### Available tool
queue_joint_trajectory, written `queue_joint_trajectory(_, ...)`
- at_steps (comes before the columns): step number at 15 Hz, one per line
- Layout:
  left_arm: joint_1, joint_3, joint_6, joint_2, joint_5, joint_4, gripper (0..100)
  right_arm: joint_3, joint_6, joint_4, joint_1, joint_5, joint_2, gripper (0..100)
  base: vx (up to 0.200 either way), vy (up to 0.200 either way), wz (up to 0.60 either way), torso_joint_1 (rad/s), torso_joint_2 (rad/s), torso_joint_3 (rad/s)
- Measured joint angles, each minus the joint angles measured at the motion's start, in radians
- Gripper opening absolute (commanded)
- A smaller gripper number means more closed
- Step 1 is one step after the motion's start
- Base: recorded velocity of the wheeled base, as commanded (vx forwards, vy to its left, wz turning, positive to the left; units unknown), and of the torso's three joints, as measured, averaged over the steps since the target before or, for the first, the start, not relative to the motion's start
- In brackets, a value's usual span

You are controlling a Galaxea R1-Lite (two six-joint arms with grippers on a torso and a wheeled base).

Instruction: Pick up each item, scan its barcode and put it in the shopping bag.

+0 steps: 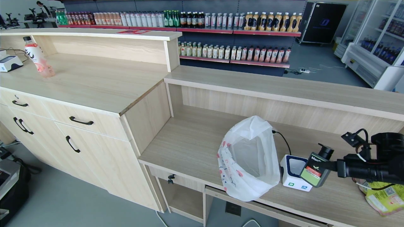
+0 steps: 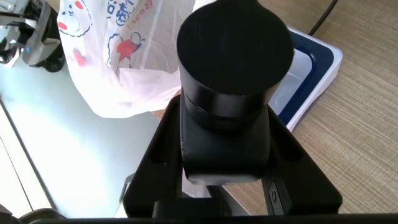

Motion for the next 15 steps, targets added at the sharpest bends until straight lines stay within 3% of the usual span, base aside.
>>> queue_joint_trajectory(15,0.000,0.000,0.000,0.000,0.000,0.000,100,-0.044,0.008,-0.003,0.039,0.013,0.020,0,0.000,0.000,0.00,0.000,0.00,0.000)
